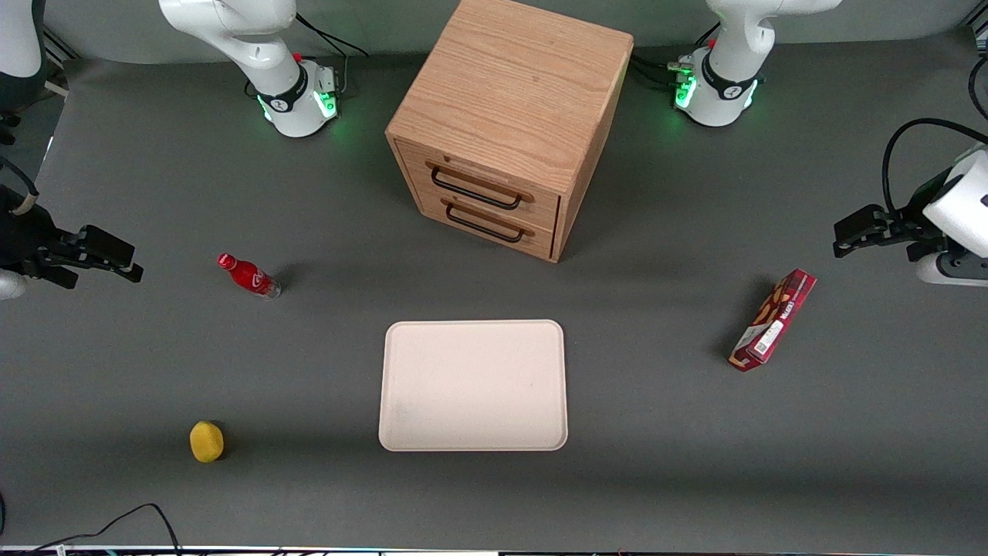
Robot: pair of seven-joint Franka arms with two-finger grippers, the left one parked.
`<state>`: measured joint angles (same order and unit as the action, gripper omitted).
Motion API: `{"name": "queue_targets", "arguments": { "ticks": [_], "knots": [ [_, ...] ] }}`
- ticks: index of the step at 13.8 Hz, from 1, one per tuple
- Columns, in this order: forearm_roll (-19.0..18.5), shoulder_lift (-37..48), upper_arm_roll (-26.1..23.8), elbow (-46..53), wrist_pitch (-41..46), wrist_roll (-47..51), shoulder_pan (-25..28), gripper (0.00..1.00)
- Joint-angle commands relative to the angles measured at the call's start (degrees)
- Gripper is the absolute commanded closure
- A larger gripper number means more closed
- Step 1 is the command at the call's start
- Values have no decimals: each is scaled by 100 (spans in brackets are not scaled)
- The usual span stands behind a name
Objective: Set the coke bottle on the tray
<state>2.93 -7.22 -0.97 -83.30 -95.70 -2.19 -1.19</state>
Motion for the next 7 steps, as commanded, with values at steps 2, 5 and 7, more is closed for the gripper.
{"name": "queue_targets", "arguments": {
  "ticks": [2,5,7],
  "knots": [
    [32,10,-8,6,43,123,5,0],
    [32,10,-8,24,52,131,-31,0],
    [32,2,-8,6,52,149,-66,0]
  ]
}}
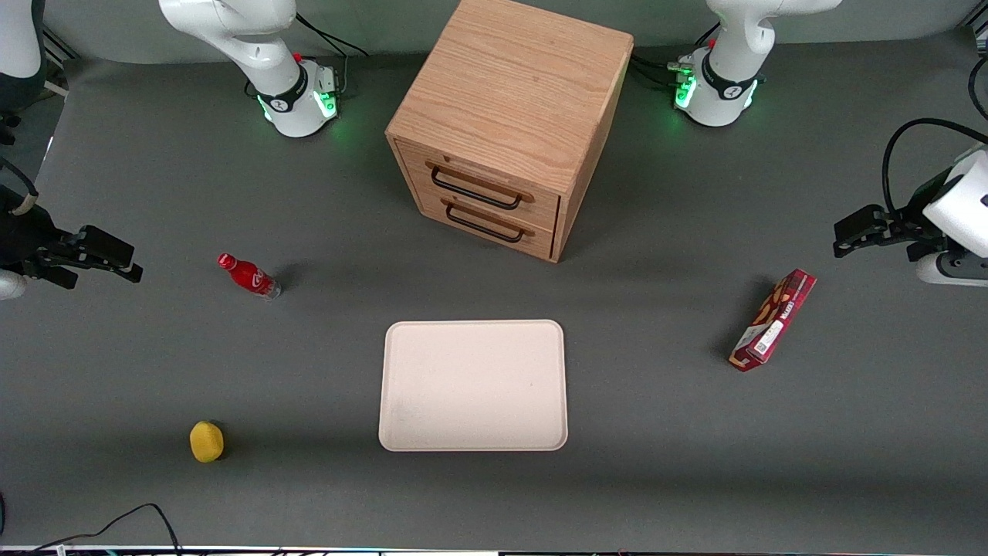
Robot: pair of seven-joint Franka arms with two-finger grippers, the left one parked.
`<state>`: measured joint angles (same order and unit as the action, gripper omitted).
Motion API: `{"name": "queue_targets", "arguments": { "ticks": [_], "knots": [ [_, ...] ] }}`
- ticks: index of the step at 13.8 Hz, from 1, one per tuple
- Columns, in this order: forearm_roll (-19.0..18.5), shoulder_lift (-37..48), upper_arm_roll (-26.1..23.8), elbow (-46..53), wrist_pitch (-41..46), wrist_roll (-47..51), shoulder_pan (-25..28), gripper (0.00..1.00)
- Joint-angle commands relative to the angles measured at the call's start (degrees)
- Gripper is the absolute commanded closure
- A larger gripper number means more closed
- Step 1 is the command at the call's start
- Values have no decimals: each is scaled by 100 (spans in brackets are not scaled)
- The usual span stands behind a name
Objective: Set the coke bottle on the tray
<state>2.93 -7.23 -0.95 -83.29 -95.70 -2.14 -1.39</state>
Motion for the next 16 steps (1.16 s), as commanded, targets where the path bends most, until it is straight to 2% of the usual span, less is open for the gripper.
{"name": "queue_targets", "arguments": {
  "ticks": [1,16],
  "knots": [
    [32,2,-11,15,60,144,-46,0],
    [23,-7,-11,-64,262,47,-28,0]
  ]
}}
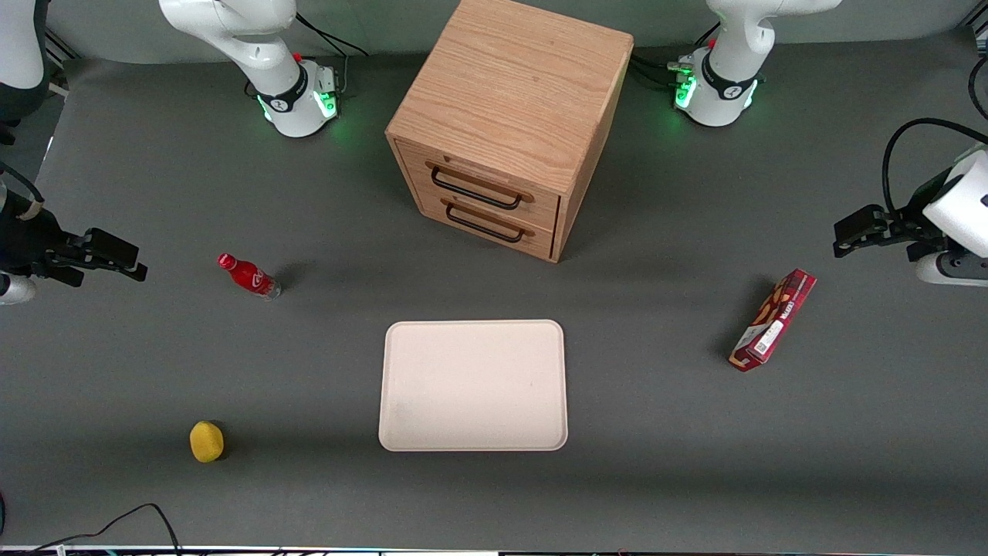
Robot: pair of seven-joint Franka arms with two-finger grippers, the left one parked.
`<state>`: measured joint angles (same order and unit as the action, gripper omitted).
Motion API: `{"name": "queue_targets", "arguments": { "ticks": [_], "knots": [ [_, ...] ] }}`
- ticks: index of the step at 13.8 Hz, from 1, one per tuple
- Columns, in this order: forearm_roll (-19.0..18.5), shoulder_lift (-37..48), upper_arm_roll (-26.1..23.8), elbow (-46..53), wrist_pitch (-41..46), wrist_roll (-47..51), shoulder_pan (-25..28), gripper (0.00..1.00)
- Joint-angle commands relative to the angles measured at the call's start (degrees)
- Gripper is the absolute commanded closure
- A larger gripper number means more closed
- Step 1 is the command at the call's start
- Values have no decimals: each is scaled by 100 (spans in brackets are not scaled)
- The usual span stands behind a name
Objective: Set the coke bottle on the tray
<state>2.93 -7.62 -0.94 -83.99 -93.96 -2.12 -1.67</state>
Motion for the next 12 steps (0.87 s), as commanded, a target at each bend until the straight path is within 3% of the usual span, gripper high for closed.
{"name": "queue_targets", "arguments": {
  "ticks": [1,12],
  "knots": [
    [23,32,-12,14,88,63,18,0],
    [14,23,-21,-239,1,89,70,0]
  ]
}}
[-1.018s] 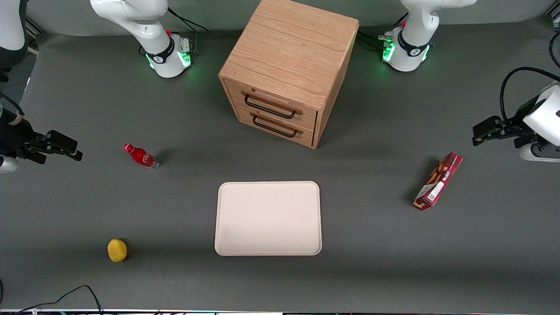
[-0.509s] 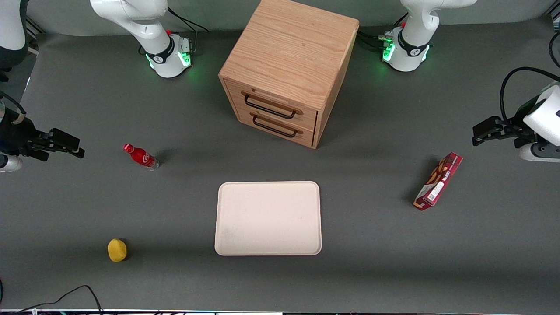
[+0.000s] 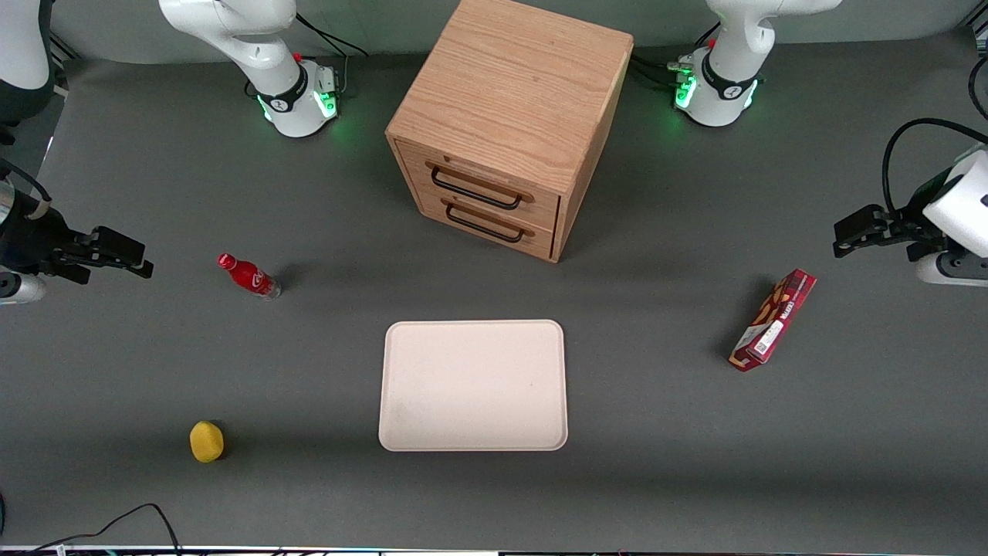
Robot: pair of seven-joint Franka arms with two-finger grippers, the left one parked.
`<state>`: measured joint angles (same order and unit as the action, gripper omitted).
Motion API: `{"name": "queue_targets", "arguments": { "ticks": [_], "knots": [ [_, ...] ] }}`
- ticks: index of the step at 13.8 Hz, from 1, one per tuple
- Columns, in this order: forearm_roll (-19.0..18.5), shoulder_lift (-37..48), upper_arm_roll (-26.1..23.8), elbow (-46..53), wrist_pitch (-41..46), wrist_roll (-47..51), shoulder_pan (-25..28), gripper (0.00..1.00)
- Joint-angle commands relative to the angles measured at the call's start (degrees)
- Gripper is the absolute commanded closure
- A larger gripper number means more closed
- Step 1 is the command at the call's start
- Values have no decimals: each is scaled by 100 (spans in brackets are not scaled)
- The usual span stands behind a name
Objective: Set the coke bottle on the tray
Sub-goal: 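Move the open right gripper down to the red Coca-Cola bottle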
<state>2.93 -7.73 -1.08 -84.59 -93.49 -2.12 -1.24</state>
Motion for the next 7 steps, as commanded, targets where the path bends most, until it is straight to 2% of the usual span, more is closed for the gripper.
{"name": "queue_targets", "arguments": {
  "ticks": [1,7],
  "knots": [
    [14,104,-15,-459,-169,98,27,0],
    [14,992,-68,-3034,-2014,28,18,0]
  ]
}}
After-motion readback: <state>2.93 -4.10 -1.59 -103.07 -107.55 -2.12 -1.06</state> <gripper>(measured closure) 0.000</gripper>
